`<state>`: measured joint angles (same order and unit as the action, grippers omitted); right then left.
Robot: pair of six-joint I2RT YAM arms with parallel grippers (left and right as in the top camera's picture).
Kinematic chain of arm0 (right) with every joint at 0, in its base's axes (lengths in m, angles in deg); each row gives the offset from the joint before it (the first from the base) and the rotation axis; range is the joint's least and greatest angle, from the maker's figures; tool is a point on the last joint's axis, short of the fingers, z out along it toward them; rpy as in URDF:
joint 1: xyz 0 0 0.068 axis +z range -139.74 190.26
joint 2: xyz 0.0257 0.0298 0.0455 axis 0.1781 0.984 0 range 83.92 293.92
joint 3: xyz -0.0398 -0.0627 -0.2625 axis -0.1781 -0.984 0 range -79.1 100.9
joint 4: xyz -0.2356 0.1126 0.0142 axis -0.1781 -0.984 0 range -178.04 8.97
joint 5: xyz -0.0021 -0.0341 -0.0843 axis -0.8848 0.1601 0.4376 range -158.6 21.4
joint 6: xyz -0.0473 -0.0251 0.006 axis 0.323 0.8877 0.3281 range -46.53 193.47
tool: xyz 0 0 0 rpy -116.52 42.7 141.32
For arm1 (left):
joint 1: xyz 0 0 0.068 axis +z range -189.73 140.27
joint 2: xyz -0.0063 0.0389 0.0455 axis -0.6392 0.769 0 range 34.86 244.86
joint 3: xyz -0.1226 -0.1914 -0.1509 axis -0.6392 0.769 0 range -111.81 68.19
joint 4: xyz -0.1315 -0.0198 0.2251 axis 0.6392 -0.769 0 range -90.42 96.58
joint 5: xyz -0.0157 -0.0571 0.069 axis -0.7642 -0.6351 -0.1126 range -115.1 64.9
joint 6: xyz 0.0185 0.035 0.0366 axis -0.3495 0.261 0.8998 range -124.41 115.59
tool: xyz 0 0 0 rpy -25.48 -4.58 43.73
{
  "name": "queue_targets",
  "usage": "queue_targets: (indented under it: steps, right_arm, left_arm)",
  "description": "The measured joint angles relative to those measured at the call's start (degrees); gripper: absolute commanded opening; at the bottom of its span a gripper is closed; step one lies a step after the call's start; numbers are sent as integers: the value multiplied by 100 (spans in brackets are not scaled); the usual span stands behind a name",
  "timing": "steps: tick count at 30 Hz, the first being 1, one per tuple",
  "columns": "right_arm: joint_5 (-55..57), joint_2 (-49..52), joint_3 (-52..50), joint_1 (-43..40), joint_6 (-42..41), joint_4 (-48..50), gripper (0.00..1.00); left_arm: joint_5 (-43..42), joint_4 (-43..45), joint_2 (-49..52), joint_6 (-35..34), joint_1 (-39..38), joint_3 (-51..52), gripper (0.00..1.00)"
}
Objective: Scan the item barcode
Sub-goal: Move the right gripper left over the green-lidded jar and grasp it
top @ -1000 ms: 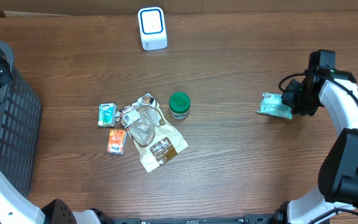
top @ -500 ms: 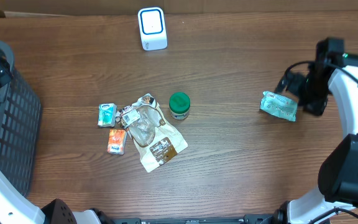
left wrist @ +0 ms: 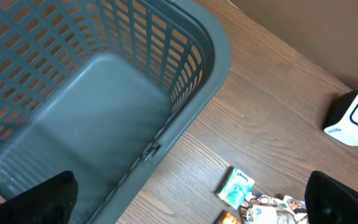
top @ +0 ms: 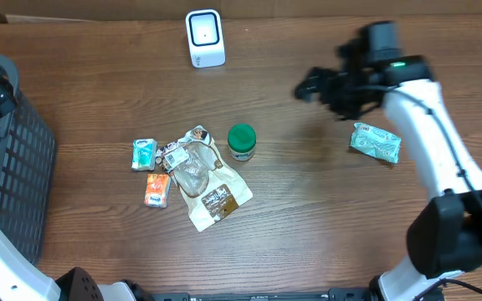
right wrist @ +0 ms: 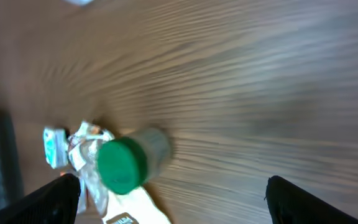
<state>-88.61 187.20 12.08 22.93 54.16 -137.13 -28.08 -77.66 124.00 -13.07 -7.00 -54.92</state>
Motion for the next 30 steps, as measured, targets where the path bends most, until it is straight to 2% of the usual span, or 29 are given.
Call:
queue_targets:
  steps: [2, 6, 9, 19, 26, 30]
  right_arm:
    - [243, 55, 0, 560, -79, 214, 94]
    - [699, 254, 0, 1246, -170, 503, 100]
    - [1104, 483, 0, 1596, -4, 590, 100]
    - [1458, 619, 57, 1631, 944, 549, 100]
    - [1554, 944, 1231, 1641, 1626, -164, 100]
    - [1585, 1220, 1384, 1722, 2052, -321, 100]
  left_arm:
    - [0, 0, 0, 0, 0, 0, 99]
    - [-2, 0, 0, 0, 0, 0, 99]
    - [-2, 0, 0, 0, 0, 0, 100]
    - [0, 0, 0, 0, 0, 0, 99]
    - [0, -2, 0, 0, 0, 0, 100]
    - [0, 0, 0, 0, 0, 0, 100]
